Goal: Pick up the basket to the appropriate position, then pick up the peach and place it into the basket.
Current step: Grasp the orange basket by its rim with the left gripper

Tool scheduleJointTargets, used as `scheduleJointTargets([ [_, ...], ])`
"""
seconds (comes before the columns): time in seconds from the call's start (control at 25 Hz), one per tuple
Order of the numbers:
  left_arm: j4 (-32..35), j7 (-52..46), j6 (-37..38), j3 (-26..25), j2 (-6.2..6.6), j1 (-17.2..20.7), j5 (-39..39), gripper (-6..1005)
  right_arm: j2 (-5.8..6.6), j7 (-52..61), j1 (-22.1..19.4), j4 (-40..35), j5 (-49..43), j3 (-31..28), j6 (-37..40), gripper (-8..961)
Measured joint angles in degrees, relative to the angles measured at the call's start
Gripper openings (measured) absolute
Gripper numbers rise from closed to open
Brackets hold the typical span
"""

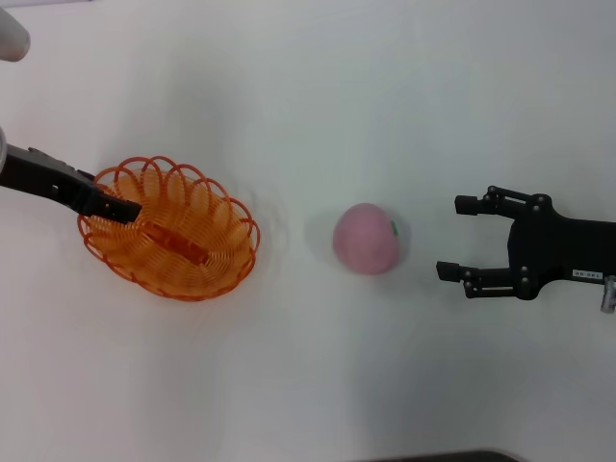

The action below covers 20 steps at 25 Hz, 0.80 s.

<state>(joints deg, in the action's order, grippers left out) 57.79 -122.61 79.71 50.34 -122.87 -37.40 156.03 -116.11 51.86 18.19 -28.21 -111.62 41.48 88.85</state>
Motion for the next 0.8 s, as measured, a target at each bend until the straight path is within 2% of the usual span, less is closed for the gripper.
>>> scheduleJointTargets([
  [0.48, 0.02, -0.23, 0.23, 0.43, -0.01, -0.4, 0.95, 770, 0.0, 0.0, 0.0, 0.0, 0.0, 0.0, 0.0, 925],
  [0.8, 0.63, -0.26, -0.01, 0.8, -0.74, -0.59, 1.3, 451, 0.07, 0.0, 0.0, 0.0, 0.0, -0.04, 0.01, 924],
])
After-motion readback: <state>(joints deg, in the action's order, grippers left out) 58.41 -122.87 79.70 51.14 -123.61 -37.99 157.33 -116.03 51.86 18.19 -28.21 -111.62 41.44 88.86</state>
